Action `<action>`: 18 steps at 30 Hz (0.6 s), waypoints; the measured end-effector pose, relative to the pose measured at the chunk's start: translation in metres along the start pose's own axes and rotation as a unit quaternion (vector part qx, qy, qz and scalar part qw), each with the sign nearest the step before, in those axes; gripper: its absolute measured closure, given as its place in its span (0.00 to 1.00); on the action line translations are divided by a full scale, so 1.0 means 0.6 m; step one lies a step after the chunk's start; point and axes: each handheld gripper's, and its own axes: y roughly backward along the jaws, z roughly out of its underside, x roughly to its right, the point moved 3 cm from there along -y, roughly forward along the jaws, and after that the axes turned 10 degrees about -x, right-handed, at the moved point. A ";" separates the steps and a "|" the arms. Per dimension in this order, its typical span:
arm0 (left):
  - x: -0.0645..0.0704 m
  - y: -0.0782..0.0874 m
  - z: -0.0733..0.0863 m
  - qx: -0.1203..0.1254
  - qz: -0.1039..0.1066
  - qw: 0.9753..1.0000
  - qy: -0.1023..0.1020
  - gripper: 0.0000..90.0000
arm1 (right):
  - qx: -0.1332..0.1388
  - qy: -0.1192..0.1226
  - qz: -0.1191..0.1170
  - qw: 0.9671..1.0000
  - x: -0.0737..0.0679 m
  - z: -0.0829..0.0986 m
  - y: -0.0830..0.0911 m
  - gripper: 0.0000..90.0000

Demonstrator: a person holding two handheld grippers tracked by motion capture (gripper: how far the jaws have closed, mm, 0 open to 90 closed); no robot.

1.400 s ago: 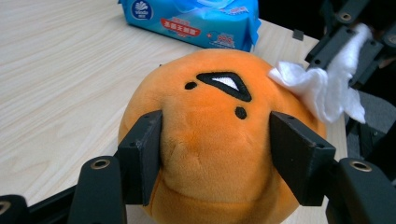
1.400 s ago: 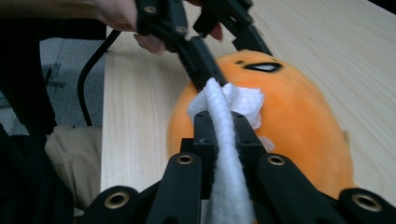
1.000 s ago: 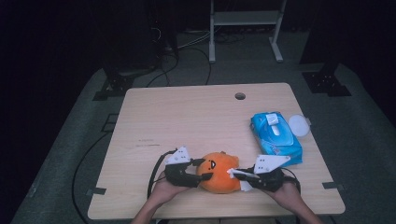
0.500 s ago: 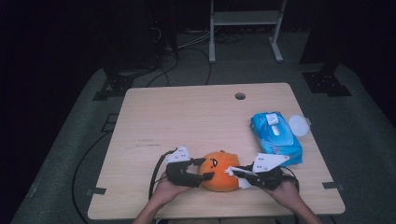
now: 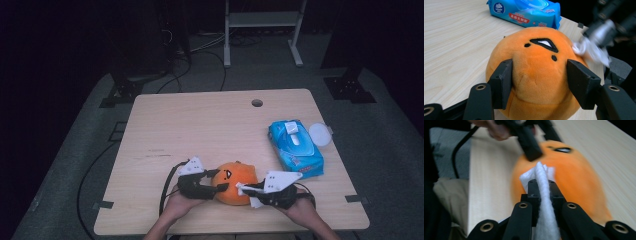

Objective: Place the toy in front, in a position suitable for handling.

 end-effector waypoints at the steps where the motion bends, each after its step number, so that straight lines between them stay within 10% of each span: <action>1: 0.000 0.000 0.000 0.000 0.000 1.000 0.000 0.44 | 0.000 -0.009 0.007 1.000 0.007 0.006 0.004 0.92; 18: 0.009 0.003 -0.001 -0.006 0.014 0.999 -0.040 0.36 | -0.015 -0.081 0.041 0.996 0.059 0.032 0.004 0.92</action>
